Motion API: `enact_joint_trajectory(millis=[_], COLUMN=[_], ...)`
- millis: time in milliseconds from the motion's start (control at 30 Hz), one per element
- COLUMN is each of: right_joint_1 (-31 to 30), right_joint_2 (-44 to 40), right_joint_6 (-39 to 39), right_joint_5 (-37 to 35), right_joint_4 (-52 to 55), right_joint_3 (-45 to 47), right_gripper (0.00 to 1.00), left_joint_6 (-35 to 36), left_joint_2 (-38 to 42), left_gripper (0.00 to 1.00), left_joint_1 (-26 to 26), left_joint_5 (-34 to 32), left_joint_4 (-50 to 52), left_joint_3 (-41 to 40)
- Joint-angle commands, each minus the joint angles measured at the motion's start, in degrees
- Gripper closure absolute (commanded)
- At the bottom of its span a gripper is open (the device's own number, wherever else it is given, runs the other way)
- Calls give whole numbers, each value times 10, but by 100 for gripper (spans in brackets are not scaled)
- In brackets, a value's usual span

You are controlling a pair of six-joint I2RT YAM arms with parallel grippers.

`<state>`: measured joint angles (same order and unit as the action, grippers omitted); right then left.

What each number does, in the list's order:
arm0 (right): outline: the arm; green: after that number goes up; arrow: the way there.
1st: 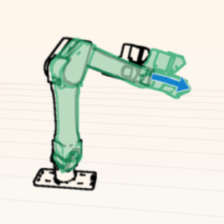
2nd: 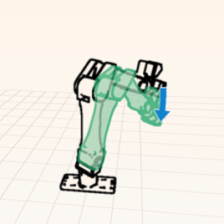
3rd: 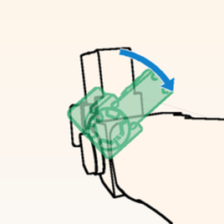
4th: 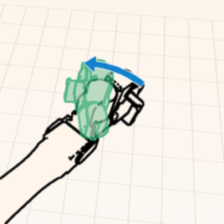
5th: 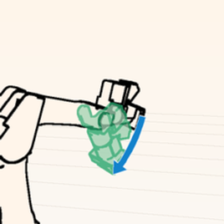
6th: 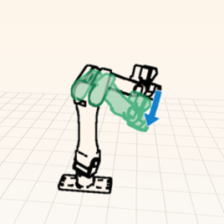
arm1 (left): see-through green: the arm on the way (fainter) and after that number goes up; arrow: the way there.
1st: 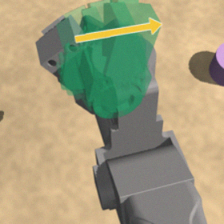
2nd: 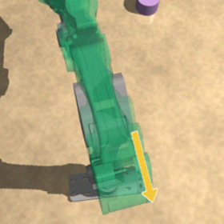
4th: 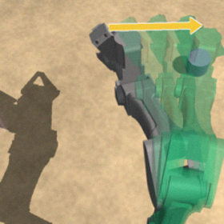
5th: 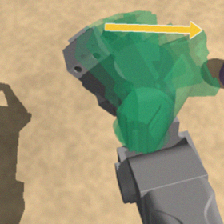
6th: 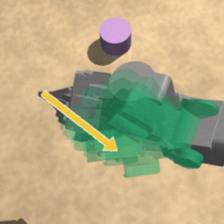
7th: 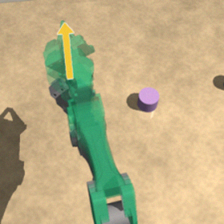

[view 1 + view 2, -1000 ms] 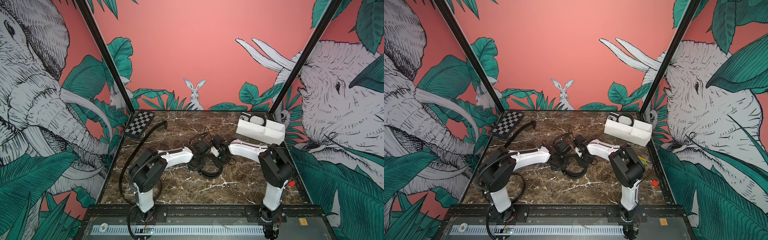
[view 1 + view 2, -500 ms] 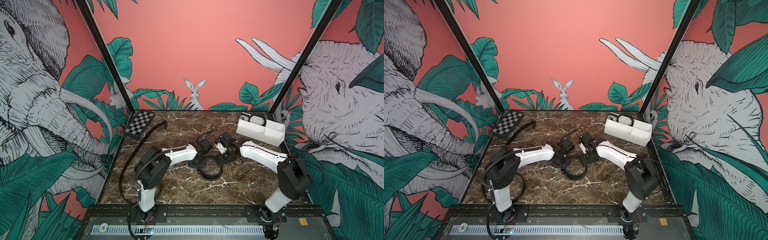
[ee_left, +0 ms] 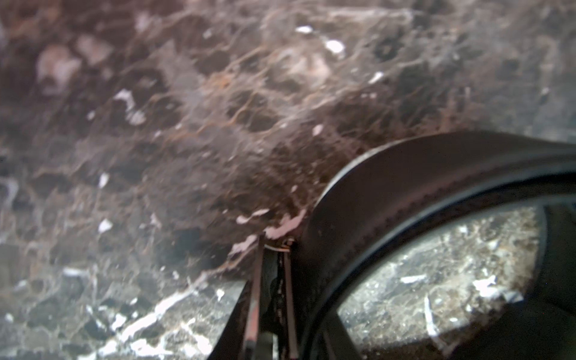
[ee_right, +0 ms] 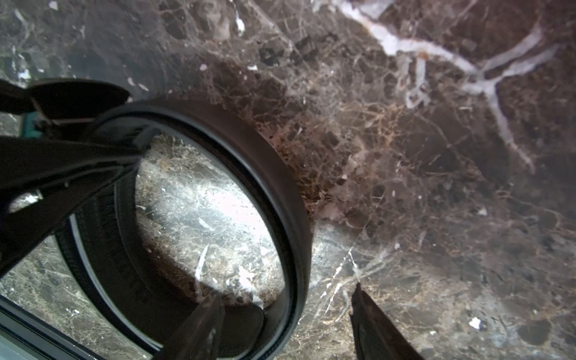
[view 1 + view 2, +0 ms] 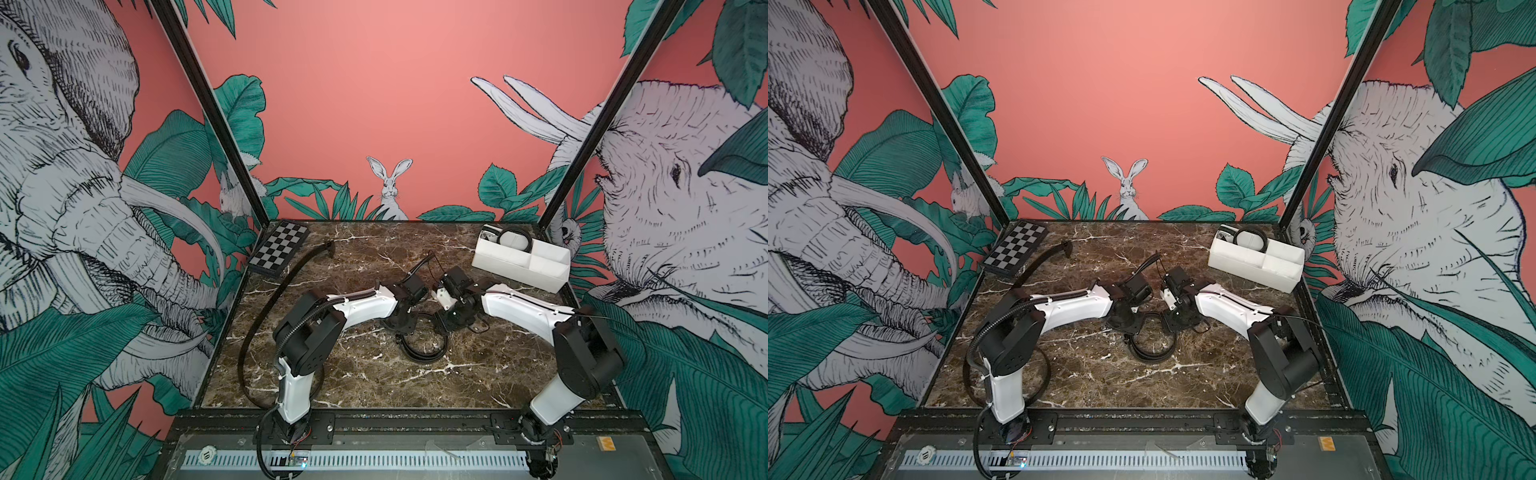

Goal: Place the belts into the storage roll
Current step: Roll the belt at the center of the board.

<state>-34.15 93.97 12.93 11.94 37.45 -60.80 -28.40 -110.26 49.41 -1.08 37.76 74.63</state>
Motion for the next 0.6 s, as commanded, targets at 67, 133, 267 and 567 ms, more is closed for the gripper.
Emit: enact_joint_trajectory(millis=[67,133,267,567], right_joint_1=[1,1,1,1], right_joint_2=[-7,-5,0,15], right_joint_6=[-11,-11,-12,-16], right_joint_5=[11,11,14,20], right_joint_4=[-6,-6,-7,-2], right_joint_3=[10,12,12,4], right_gripper=[36,36,36,36], left_joint_6=[61,67,73,93], left_joint_2=[-11,-15,-17,-17], left_gripper=[100,100,100,100], left_joint_1=[-2,-2,-2,-3], left_joint_5=[-8,-12,-18,-23], left_joint_4=[17,20,21,28], left_joint_3=[25,29,31,35])
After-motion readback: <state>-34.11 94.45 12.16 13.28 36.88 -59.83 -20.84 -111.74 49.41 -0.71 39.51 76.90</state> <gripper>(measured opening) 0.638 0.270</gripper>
